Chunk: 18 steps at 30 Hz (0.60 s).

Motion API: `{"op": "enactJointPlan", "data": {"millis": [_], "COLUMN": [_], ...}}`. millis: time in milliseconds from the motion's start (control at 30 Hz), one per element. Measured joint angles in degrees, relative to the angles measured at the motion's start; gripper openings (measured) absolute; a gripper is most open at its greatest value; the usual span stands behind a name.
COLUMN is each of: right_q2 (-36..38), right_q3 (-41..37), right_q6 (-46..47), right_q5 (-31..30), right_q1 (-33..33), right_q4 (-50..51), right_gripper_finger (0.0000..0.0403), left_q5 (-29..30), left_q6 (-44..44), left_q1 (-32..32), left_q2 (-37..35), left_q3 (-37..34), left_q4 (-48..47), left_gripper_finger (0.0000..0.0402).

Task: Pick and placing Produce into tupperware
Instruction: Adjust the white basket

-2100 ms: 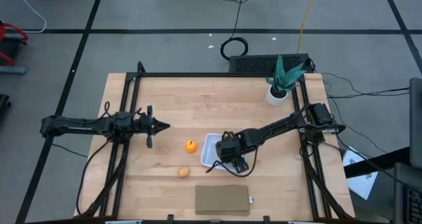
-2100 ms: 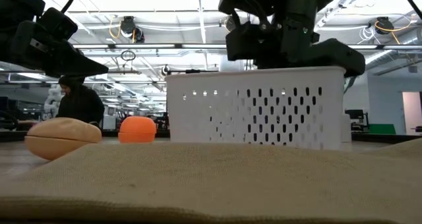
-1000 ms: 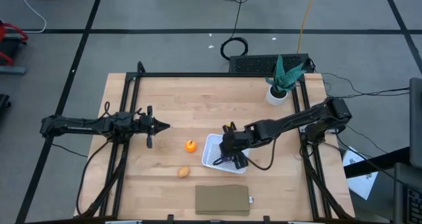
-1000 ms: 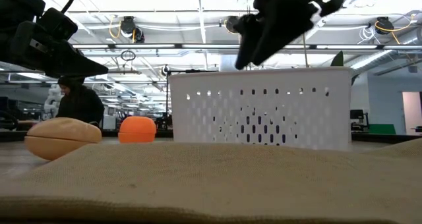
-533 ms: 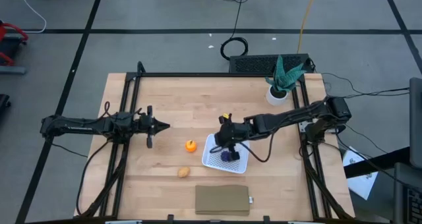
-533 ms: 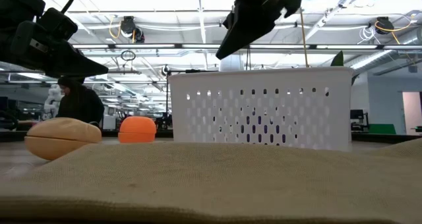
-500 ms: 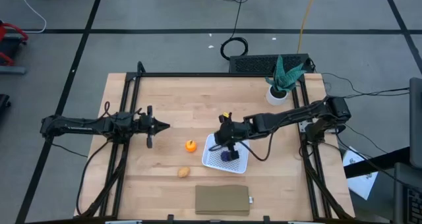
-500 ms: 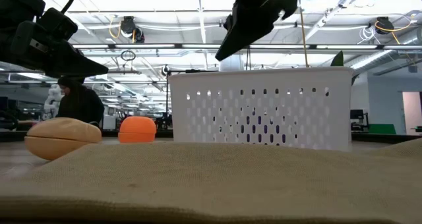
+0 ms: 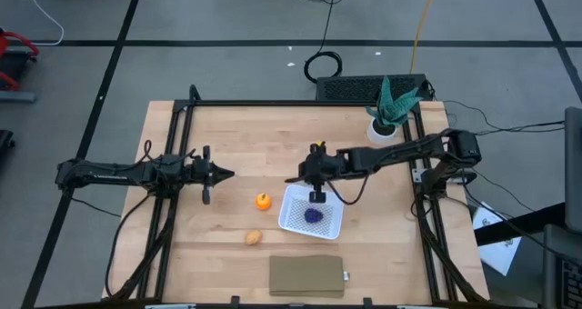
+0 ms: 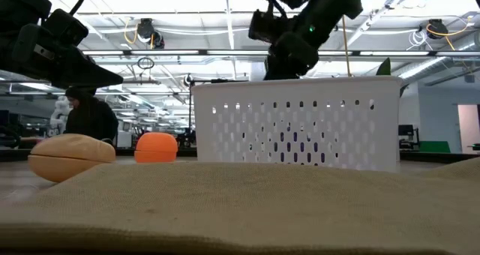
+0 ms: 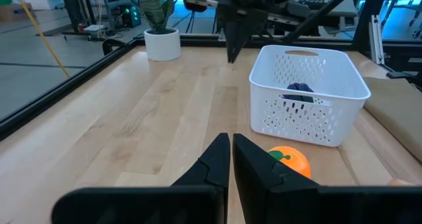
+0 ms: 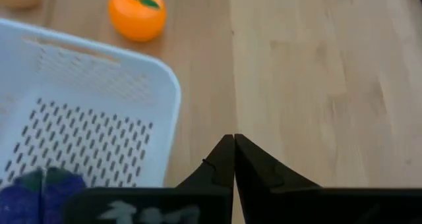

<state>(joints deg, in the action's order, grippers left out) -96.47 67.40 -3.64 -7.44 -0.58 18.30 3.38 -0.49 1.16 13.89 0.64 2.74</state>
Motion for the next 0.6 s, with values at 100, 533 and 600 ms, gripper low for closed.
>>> {"op": "enactJointPlan", "data": {"millis": [100,533,600], "right_q2": [0.0,-0.33,-0.51], "right_q3": [-0.48,-0.59,-0.59], "right_q6": [1.07,1.21,1.22], "right_q5": [1.74,1.69,1.63], "right_q1": [0.26,0.52,0.56], "right_q4": [0.03,0.0,-0.1], "right_gripper_finger": [0.0,0.0,0.0], "left_q5": [0.0,0.07,0.07], "left_q6": [-0.02,0.0,0.0], "left_q1": [-0.01,0.01,0.01], "left_q2": [-0.02,-0.02,-0.02], "left_q3": [0.0,0.0,0.0], "left_q4": [0.0,0.0,0.0], "left_gripper_finger": [0.0024,0.0024,0.0024]}}
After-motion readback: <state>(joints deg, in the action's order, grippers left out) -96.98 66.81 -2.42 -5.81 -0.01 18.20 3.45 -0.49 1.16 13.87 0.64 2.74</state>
